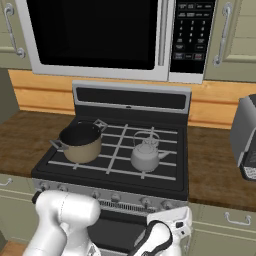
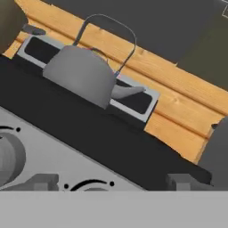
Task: Pick the kettle from the counter and place it on a stove burner. Then turn the burner on.
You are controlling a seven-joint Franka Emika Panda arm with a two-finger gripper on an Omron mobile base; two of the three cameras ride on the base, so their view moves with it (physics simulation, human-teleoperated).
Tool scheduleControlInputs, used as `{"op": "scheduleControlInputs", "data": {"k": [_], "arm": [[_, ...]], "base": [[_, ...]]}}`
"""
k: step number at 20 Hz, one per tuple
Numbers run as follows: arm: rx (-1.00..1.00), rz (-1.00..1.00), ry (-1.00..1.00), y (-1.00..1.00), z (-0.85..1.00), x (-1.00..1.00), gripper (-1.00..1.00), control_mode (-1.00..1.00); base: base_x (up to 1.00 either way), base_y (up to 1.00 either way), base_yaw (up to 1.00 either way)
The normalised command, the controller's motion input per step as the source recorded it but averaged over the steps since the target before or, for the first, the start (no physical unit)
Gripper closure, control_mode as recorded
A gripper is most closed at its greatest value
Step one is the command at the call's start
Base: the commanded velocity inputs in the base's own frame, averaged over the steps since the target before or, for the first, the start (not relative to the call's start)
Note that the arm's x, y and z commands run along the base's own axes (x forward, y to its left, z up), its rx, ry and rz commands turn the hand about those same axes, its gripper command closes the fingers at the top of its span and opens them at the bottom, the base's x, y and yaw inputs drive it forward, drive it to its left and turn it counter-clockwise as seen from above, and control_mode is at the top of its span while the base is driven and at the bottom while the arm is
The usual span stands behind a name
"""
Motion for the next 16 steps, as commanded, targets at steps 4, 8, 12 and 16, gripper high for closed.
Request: {"op": "scheduleControlInputs", "data": {"k": [4,8,12,16], "arm": [[0.0,-0.01,-0.26,-0.19,1.0,-0.98,-1.0,-1.0],[0.0,-0.02,-0.35,-0.05,1.0,-1.0,-1.0,-1.0],[-0.02,0.0,-0.37,0.36,1.0,-0.94,-1.0,-1.0],[-0.22,0.0,-0.31,0.97,1.0,-0.25,-1.0,-1.0]], "base": [[0.0,0.0,0.0],[0.0,0.0,0.0],[0.0,0.0,0.0],[0.0,0.0,0.0]]}}
